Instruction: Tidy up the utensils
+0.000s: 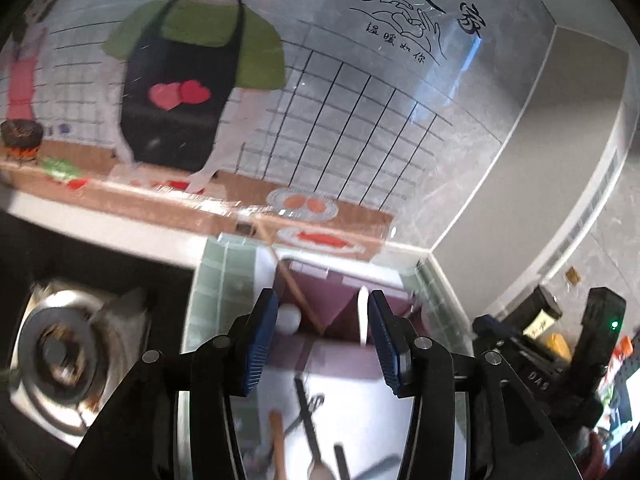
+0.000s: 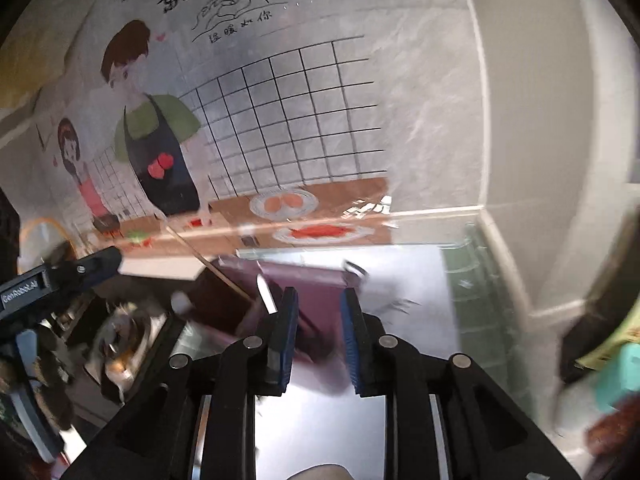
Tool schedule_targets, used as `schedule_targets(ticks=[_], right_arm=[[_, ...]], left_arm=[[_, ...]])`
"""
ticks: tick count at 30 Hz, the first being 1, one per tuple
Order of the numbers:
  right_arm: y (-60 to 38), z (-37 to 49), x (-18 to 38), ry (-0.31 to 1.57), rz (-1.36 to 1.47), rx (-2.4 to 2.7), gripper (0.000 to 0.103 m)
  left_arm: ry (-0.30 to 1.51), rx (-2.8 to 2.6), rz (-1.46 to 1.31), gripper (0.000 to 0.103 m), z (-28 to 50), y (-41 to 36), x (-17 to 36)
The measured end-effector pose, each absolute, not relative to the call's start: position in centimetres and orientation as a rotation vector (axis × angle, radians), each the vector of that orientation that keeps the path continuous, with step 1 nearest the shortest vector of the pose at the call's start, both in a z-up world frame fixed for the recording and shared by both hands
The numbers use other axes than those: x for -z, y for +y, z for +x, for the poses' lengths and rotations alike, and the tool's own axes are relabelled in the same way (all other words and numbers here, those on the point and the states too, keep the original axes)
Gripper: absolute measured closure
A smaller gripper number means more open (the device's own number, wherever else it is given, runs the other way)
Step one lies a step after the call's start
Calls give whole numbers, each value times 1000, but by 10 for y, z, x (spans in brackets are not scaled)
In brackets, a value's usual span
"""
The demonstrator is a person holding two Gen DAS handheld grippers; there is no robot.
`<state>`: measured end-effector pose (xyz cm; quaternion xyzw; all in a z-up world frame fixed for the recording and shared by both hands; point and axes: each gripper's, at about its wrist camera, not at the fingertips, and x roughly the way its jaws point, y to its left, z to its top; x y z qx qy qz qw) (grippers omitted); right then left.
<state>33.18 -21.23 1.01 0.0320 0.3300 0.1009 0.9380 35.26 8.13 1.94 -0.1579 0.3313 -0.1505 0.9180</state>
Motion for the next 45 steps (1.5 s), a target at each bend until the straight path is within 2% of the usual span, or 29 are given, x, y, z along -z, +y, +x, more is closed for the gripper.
schedule_targets(ticks=[4,10,17,24,28,45], right_arm=[[-208,295,-4,728,-11,-250,81],[-203,255,43,902,-58,-242,81],[-185,223,88,1030,-122,-317,81],[-215,236,103,1105,79,-228,81],[-225,247,117,1132,191,-184,80],[-187,273,125,1090,36,-170,80]], left_arm=[[721,289,-263,49,318,86,-7],[814,228,-166,42,268,91,32],[901,122,-303,38,241,122,72],[903,93,-336,35,233,135,74],[927,102,-335,35,230,131,78],[972,46,-338,35,213,142,88]])
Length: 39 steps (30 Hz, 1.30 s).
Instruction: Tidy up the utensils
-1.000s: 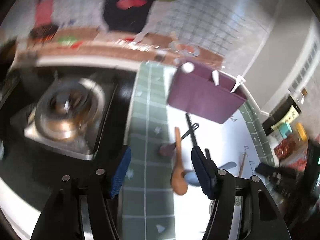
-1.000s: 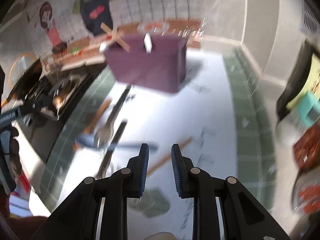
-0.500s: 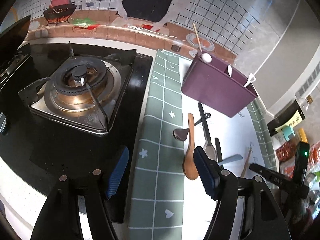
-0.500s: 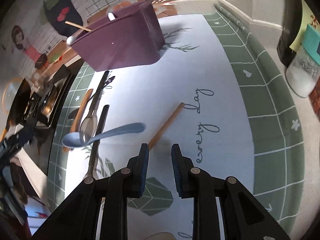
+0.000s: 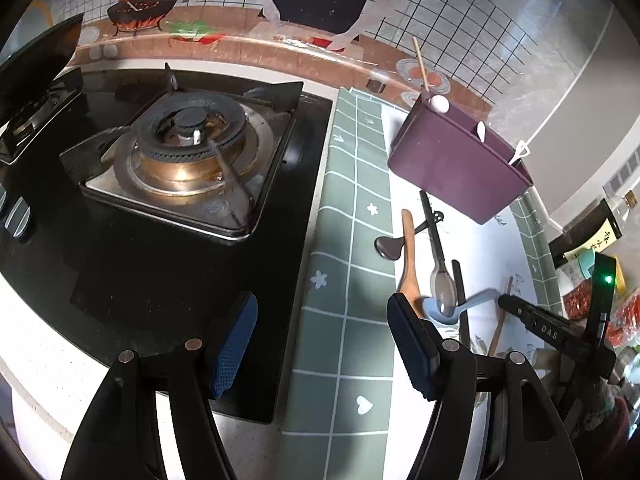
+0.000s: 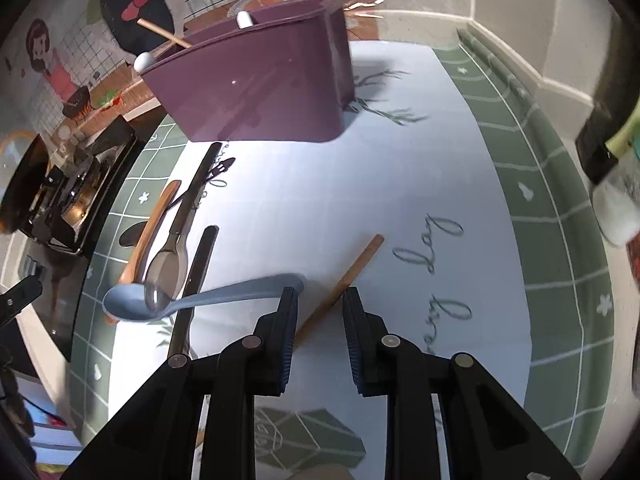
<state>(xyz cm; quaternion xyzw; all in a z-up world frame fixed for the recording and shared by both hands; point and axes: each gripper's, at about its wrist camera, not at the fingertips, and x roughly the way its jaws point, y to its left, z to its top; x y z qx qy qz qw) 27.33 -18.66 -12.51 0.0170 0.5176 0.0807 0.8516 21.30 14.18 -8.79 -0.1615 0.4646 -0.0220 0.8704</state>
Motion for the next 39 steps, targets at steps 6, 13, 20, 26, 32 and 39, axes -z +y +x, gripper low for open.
schedule_targets(ticks=[6,13,20,26,32,39], right_arm=[[-169,277,127,1055,-34,-172,80],[-170,272,127,1035,-91,-202,87],[-182,259,124,1015,-108,-206,97],[-215,246,119,1014,-60,-151,99],[-236,235,112,998,-18,-104,99],[-242,224,109,987,-8,-82,98]], left_arm=[[987,66,-330,35,216,133,91],[999,70,-311,34,227,117,93],[1016,130,-261,34,236,95,92],[1043,192,-239,30,243,79,99],[1061,276,-177,30,249,51,103],[1016,340,-127,45,262,27,96]])
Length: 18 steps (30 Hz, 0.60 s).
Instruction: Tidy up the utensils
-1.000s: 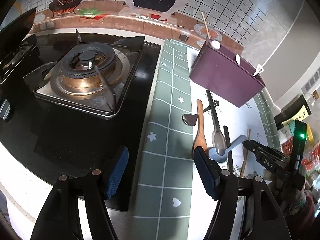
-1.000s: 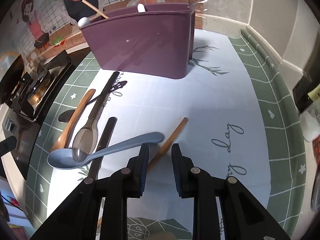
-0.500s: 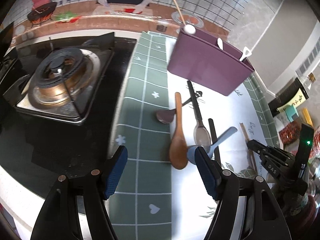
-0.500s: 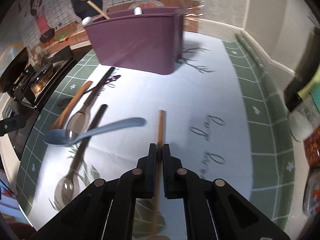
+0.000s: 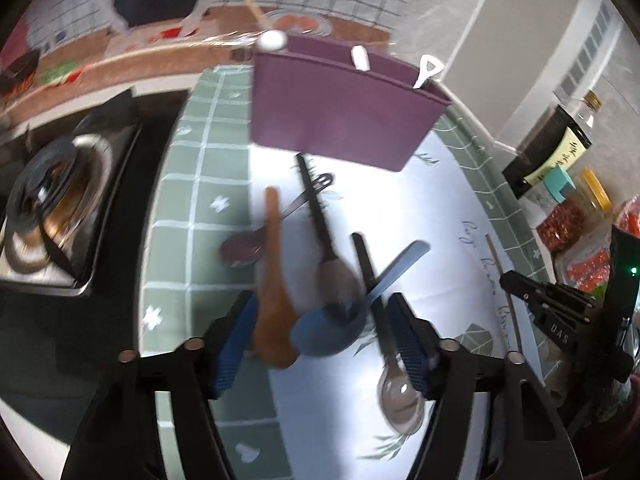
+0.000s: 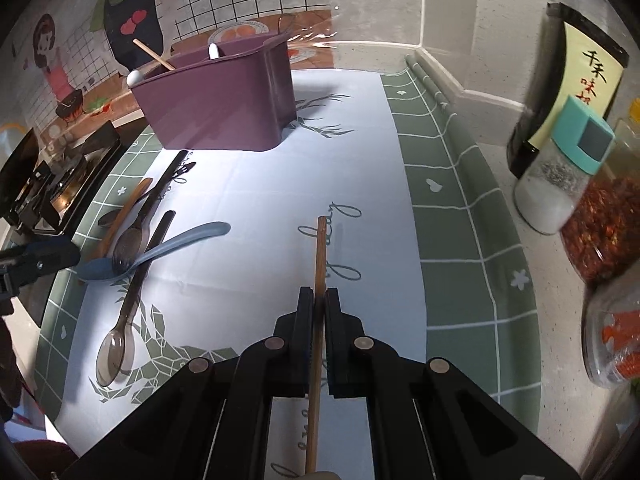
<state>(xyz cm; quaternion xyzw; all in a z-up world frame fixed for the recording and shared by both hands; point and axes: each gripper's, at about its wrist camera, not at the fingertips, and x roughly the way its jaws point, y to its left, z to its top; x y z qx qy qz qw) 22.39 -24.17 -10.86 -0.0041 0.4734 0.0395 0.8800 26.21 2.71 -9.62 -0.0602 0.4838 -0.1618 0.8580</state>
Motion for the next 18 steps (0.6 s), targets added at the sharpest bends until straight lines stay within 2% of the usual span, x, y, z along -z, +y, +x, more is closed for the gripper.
schedule_targets(ticks=[2,7,18], right_arm=[[-243,223,109,987,-2,-79,98],[-244,217,105,975,5,-75,99],[-237,214,100,969,13,-87,97]], left_arm=[[1031,345,-114,61,266,21,98],[1019,351,-79,62,253,23,105],[1119,323,-316,63,249,48,121]])
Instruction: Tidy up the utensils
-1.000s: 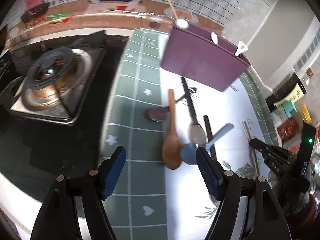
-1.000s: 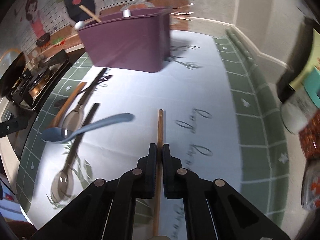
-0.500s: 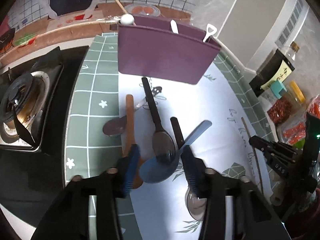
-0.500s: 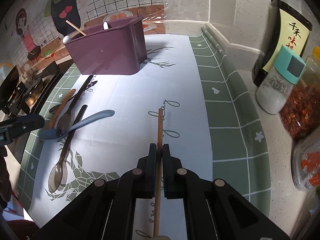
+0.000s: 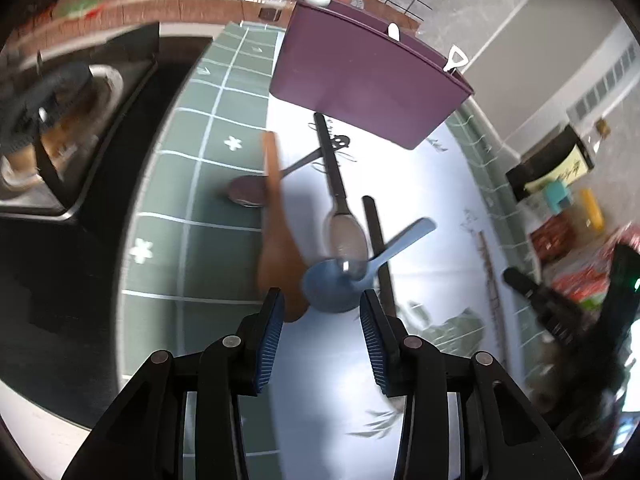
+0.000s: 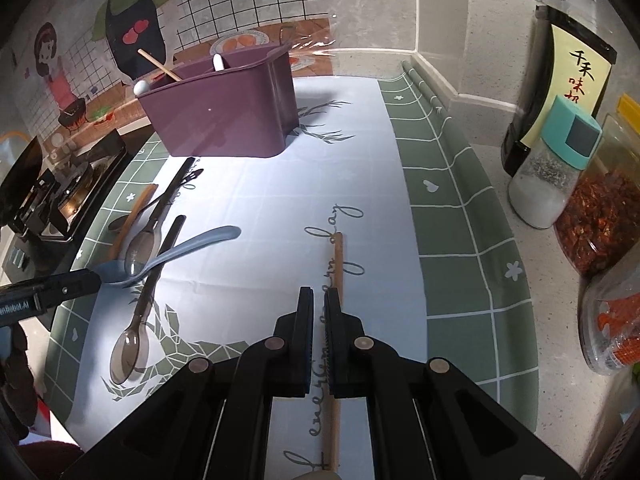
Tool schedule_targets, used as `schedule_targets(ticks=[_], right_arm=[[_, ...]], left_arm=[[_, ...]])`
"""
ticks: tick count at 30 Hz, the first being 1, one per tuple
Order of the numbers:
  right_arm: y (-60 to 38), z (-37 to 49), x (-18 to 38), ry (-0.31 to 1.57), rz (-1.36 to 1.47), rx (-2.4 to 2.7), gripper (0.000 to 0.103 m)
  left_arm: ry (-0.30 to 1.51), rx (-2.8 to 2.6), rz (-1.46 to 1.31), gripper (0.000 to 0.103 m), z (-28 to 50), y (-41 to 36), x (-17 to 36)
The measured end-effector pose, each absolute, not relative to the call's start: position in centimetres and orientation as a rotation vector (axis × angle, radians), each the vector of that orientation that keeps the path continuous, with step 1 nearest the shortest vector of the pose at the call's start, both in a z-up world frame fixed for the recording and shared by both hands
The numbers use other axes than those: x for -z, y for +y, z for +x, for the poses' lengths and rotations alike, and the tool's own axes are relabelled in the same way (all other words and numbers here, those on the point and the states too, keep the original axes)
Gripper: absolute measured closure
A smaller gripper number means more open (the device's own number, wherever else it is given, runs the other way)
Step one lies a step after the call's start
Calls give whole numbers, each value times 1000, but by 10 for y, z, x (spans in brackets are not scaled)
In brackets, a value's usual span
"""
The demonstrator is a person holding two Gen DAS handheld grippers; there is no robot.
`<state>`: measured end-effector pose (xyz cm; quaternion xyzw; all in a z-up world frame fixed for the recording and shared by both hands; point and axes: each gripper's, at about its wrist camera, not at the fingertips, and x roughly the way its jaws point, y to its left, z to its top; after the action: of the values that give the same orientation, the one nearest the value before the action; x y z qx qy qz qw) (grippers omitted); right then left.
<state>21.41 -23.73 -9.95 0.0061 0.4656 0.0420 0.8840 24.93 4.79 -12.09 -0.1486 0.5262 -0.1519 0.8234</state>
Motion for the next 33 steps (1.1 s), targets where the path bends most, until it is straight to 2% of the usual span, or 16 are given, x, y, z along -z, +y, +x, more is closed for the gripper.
schedule_targets(ticks=[6,11,22,28,30,32,33], right_arm=[[-233,212,97,951,-36,-60,97],[-242,209,95,945,-20,-64,93],[-246,225,109,1007,0,-108,92],[-247,240,118,1026,4,-97,92],[-250,243,120,1033,23,-96,92],[-250,244,121,1029,25,-98,92],[-249,245,121,1029,21,-104,90]], left_arm=[[1176,284,-400,77,261,46,130],[1164,299,-387,98,262,40,128],[931,219,-206,99,251,64,66],[1009,271,-324,96,247,78,77],[1027,286,-358,89,244,74,86],[1040,292,-374,74,241,71,93],[1046,300,-374,72,240,68,95]])
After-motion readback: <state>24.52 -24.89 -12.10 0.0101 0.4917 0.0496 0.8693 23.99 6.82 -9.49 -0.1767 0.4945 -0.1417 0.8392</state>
